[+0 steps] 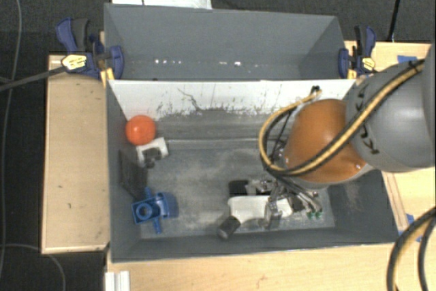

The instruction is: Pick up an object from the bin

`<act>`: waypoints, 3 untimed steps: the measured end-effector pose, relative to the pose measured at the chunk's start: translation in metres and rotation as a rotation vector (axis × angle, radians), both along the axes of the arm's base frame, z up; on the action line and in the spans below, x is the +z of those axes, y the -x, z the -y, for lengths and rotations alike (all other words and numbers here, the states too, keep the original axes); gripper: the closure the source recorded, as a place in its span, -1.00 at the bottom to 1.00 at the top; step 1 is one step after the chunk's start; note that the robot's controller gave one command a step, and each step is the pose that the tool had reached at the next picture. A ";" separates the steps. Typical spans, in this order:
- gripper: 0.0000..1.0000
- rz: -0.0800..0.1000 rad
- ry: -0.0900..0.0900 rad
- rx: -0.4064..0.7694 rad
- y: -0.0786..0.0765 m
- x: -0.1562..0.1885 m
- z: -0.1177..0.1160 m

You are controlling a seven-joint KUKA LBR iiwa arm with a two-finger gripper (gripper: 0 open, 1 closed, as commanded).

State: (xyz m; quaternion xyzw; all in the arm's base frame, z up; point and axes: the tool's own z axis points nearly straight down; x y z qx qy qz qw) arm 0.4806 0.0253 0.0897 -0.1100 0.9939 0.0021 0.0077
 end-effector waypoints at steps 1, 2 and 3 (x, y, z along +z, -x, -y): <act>1.00 -0.003 0.001 0.000 0.001 0.021 0.000; 1.00 0.001 0.000 0.000 0.000 0.032 0.000; 1.00 0.000 0.000 0.001 0.000 0.041 0.000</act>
Offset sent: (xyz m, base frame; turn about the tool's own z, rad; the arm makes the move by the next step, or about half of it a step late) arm 0.0000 -0.0001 0.0533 0.0000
